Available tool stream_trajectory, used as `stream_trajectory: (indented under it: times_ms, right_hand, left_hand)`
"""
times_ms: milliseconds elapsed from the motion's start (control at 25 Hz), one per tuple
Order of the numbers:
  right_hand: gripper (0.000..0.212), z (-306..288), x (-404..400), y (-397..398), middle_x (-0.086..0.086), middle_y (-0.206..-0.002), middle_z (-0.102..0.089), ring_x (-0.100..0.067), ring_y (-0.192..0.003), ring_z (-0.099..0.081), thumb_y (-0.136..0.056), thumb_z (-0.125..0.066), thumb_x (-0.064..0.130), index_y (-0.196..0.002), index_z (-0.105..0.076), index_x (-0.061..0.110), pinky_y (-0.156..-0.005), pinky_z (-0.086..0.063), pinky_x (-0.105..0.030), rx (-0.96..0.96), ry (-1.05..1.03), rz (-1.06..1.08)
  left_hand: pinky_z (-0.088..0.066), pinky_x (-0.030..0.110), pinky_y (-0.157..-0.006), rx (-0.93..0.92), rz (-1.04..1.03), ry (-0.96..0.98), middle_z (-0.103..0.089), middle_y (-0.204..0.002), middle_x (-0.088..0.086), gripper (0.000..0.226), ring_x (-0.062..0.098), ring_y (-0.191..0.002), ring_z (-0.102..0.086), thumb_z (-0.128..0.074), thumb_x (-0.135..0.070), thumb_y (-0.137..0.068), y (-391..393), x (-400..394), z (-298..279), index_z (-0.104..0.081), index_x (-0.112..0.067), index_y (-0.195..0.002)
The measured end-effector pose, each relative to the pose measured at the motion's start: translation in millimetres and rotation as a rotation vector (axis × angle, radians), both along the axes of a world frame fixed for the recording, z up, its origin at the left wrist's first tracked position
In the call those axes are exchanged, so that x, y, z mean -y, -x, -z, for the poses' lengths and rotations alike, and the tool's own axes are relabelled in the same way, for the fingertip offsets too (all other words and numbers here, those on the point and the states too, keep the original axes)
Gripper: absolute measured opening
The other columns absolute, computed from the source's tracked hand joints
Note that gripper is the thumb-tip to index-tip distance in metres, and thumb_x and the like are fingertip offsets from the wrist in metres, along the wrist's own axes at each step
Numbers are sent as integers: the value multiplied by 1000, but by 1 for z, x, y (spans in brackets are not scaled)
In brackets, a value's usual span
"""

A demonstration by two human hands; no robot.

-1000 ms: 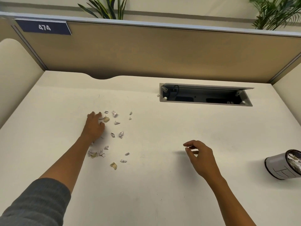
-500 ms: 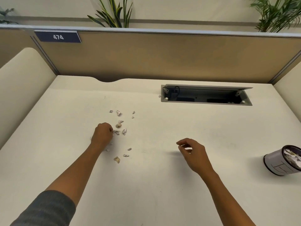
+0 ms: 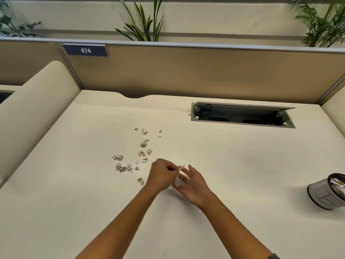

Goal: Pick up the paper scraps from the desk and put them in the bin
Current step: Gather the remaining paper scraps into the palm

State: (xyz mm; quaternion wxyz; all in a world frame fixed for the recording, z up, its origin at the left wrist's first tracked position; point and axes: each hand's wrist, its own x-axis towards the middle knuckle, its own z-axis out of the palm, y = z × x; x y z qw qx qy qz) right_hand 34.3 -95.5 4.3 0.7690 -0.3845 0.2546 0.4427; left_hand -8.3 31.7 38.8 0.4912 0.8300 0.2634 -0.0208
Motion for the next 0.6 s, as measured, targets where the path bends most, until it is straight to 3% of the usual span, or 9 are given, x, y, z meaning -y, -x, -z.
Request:
stream_trajectory:
  times_ms: [120,200,320,400,480,520,600]
  right_hand:
    - [30,-1,-7,0,-15,-106,-68,-24,-83,-67,-104,-43,24,-115,-62,4,-75,-56,-31,-80,-60,105]
    - [23,-5,-7,0,-16,-88,-70,-24,-72,-71,-102,-43,12,-102,-62,0,-66,-58,-31,-95,-96,134]
    - [20,-7,-4,-2,-19,-91,-64,-29,-85,-65,-100,-44,4,-94,-62,-3,-89,-53,-37,-187,-148,222]
    - [19,-6,-2,-2,-19,-91,-62,-30,-87,-61,-100,-44,3,-94,-61,-2,-91,-52,-39,-210,-157,245]
    - [19,-5,1,-2,-18,-90,-61,-29,-86,-61,-100,-44,3,-94,-61,-2,-84,-58,-39,-216,-164,247]
    - [19,-5,2,-2,-18,-90,-62,-29,-86,-61,-100,-44,3,-94,-62,-2,-79,-60,-39,-217,-160,242]
    - [19,-5,3,-1,-17,-89,-62,-29,-85,-62,-99,-45,3,-93,-62,-3,-70,-60,-39,-205,-141,229]
  left_hand:
    - [-54,23,-59,-33,79,-33,-75,-71,-2,17,5,-66,-69,-67,-29,-83,3,26,-3,-79,-19,-78]
    - [-49,17,-59,11,54,-20,-75,-73,-10,16,-2,-69,-68,-64,-33,-81,3,22,-4,-79,-26,-79]
    - [-49,16,-85,157,-139,-167,-72,-110,-8,20,5,-102,-64,-67,-34,-84,2,-19,5,-74,-25,-101]
    - [-41,13,-99,130,-216,-287,-55,-139,6,40,17,-125,-51,-64,-33,-89,5,-59,21,-62,-15,-125]
    - [-17,34,-121,-69,-229,-409,-24,-158,17,68,29,-147,-19,-56,-45,-93,13,-100,44,-37,-8,-147]
    - [-4,42,-122,-145,-246,-418,-12,-160,21,77,33,-150,-4,-52,-51,-94,18,-117,53,-25,-8,-152]
    - [1,47,-122,-170,-283,-346,-6,-161,23,85,35,-150,3,-47,-57,-92,25,-139,68,-15,-10,-154]
